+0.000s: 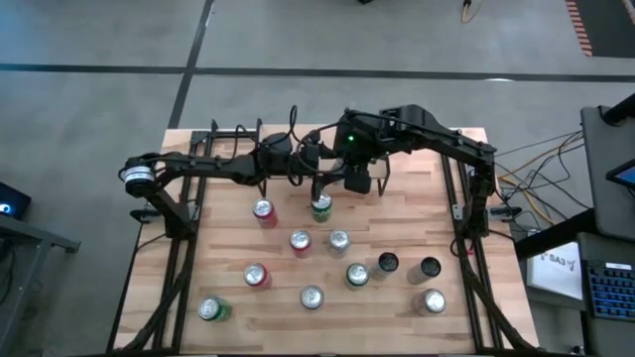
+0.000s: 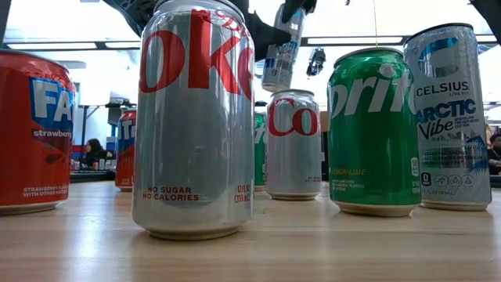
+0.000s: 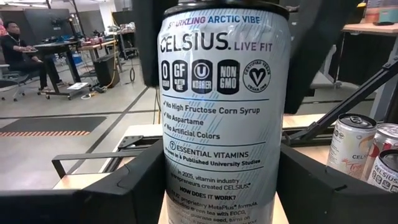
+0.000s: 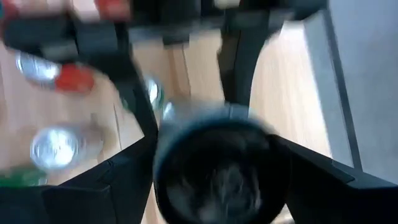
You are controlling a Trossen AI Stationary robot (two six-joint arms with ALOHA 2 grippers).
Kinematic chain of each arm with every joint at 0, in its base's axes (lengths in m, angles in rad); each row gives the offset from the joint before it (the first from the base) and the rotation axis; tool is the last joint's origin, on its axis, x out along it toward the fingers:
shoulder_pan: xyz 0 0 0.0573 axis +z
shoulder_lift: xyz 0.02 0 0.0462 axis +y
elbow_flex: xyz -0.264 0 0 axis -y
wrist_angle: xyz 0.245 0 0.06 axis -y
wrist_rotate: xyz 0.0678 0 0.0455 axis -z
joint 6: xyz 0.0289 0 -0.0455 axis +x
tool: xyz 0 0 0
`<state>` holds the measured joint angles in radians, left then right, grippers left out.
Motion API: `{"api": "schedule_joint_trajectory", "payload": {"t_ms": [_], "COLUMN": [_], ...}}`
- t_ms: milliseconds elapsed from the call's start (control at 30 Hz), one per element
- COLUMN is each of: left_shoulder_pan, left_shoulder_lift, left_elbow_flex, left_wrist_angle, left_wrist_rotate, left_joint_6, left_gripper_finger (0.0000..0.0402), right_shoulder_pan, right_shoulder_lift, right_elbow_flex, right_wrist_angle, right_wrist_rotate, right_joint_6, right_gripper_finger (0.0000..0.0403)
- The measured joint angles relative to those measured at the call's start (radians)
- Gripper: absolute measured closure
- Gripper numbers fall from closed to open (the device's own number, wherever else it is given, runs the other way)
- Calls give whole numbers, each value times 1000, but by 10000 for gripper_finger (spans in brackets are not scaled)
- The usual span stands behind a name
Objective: Place canned beverage on shelf
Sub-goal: Put the top white-blue soda can on the shelf
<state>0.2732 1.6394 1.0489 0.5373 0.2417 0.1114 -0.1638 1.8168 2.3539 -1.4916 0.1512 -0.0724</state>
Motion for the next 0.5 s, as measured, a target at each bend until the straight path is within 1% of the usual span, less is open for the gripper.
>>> {"api": "schedule_joint_trajectory", "payload": {"t_ms": [33, 100, 233, 367, 500], "left_shoulder_pan": [2, 9, 28, 49, 76], "left_shoulder_lift": [0, 3, 2, 1, 1], "left_elbow_flex": [-1, -3, -9, -22, -45], "left_wrist_angle": [-8, -22, 4, 13, 79], "left_wrist_rotate": [0, 3, 4, 3, 13], "left_joint_6": [1, 0, -1, -9, -27], "left_gripper_finger": [172, 172, 172, 172, 172], "right_shoulder_pan": [0, 0, -7, -16, -20], "right_shoulder_lift": [0, 0, 0, 0, -2], "right_elbow_flex": [1, 1, 1, 1, 2], "right_wrist_angle": [31, 41, 70, 70, 88], "right_wrist_rotate": [4, 6, 9, 10, 17], "right_joint_6": [-3, -8, -26, -33, -34], "right_gripper_finger": [111, 103, 89, 87, 90]}}
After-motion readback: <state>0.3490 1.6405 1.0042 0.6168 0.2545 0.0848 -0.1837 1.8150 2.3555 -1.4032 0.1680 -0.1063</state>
